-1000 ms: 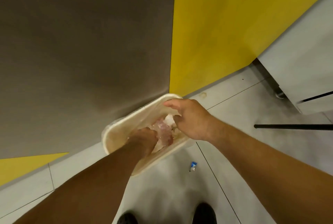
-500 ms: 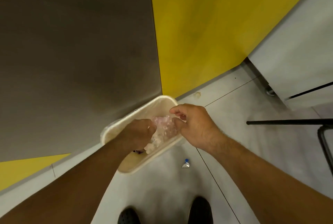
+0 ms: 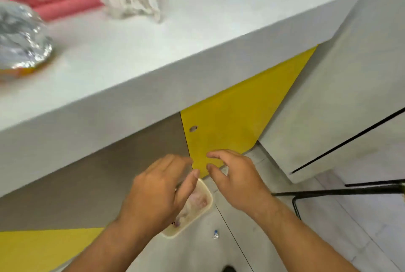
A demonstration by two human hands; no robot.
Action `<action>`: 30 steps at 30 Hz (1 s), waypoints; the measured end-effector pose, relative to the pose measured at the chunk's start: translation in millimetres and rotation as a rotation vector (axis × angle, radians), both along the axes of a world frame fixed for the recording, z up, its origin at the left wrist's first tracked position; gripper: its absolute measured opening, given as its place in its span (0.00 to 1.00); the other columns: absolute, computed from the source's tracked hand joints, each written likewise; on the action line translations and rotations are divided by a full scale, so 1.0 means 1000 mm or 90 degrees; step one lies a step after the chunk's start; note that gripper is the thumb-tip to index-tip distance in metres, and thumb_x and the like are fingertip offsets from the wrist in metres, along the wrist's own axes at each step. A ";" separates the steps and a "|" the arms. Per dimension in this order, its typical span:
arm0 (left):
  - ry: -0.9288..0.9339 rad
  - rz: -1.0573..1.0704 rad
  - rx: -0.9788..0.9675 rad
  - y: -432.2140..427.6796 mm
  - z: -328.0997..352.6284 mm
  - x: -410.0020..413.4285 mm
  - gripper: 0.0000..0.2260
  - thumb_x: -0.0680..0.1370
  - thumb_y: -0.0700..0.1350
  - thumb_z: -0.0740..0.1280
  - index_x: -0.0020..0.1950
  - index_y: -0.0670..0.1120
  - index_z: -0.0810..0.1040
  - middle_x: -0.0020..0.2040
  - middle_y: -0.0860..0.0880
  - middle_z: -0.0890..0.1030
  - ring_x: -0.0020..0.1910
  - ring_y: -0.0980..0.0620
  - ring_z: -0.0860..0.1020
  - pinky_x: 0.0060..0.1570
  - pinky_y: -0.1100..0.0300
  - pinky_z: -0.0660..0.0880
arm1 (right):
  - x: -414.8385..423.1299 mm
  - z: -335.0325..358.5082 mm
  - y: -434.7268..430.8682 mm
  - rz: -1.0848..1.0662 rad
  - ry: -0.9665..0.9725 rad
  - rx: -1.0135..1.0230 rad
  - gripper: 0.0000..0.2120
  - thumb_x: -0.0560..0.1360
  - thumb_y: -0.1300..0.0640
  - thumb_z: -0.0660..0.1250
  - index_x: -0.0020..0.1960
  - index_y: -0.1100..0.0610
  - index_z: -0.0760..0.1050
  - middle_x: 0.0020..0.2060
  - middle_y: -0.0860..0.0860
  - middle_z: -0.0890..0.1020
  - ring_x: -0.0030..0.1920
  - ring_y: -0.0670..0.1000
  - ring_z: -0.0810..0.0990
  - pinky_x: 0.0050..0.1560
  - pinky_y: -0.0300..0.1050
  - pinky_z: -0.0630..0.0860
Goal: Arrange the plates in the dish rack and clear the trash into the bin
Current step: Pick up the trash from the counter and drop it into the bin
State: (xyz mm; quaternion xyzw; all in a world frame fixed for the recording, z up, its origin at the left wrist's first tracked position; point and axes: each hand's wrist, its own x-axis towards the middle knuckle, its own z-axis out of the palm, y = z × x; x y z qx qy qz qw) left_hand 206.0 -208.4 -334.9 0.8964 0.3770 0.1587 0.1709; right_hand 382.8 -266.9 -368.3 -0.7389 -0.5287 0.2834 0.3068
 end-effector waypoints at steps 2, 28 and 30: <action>-0.012 -0.001 0.030 0.001 0.054 0.004 0.15 0.79 0.60 0.54 0.54 0.54 0.76 0.49 0.57 0.79 0.48 0.56 0.78 0.41 0.57 0.77 | 0.004 0.052 0.001 -0.012 0.004 0.051 0.13 0.77 0.54 0.67 0.61 0.52 0.78 0.57 0.45 0.80 0.57 0.40 0.75 0.58 0.33 0.70; -0.150 0.109 0.120 0.106 0.260 -0.011 0.12 0.79 0.54 0.61 0.58 0.52 0.78 0.54 0.56 0.78 0.49 0.56 0.76 0.49 0.58 0.75 | 0.031 0.297 0.104 0.033 -0.208 0.122 0.13 0.79 0.53 0.63 0.63 0.52 0.75 0.59 0.45 0.79 0.59 0.45 0.75 0.62 0.40 0.72; -0.140 0.106 0.121 0.118 0.264 -0.006 0.11 0.79 0.53 0.61 0.57 0.52 0.78 0.53 0.56 0.79 0.50 0.56 0.77 0.49 0.60 0.74 | 0.035 0.300 0.118 0.046 -0.232 0.107 0.14 0.80 0.52 0.62 0.64 0.51 0.75 0.60 0.45 0.78 0.60 0.45 0.75 0.62 0.40 0.71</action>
